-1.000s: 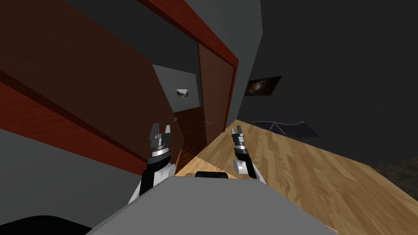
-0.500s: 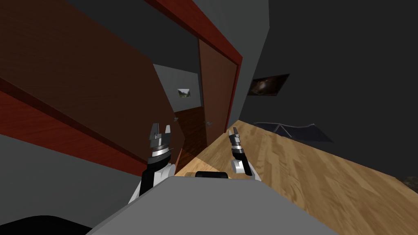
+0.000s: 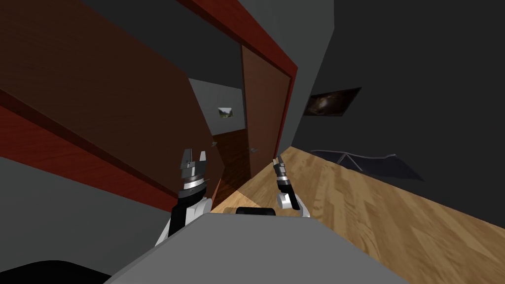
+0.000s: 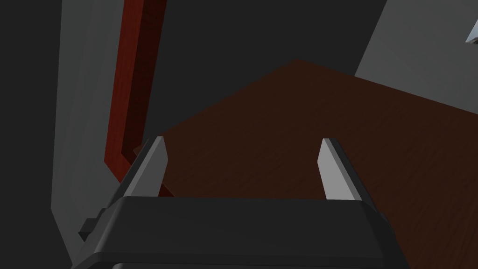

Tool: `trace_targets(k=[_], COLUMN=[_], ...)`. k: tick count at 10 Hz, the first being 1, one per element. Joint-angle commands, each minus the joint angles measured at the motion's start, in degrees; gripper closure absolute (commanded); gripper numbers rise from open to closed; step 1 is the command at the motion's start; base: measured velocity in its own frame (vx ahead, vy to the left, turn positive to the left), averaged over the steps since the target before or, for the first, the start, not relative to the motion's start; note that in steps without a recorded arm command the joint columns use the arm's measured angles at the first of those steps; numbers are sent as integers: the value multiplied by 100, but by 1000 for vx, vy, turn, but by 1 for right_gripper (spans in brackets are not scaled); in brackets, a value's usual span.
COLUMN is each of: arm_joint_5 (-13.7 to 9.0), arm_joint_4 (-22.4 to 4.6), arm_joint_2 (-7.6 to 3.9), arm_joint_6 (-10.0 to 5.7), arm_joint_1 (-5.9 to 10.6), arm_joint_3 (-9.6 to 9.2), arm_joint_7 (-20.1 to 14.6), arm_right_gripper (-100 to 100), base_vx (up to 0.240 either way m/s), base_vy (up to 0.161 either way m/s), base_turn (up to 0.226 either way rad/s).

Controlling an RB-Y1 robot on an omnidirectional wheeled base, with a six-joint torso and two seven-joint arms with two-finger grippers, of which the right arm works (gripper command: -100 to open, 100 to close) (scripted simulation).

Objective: Push the door open

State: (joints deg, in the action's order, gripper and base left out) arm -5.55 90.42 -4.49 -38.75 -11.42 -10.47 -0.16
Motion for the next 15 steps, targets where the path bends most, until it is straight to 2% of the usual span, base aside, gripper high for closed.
trace_targets(k=[1, 3, 4, 7, 8, 11, 12, 15], arm_joint_5=[-1, -8, -8, -18, -18, -28, -28, -38], arm_joint_4=[-193, -617, -633, -1236, -1293, -1863, -1943, -2541], arm_joint_2=[5, -4, -4, -7, -7, -2, -2, 10], arm_joint_6=[-8, -70, -70, -164, -164, -255, -255, -345], arm_joint_1=[69, 253, 253, 530, 530, 802, 802, 1068], arm_joint_3=[-29, -129, -129, -278, -278, -426, -426, -570], arm_joint_7=[-1, -20, -20, -49, -49, -77, -77, -105], arm_right_gripper=[-100, -100, -100, -100, -100, -100, -100, -100], base_vx=[56, 63, 51, 67, 61, 64, 54, 62], base_vy=[-37, -45, -48, -53, -51, -56, -51, -50], base_turn=[41, 102, 39, 103, 37, 105, 41, 107])
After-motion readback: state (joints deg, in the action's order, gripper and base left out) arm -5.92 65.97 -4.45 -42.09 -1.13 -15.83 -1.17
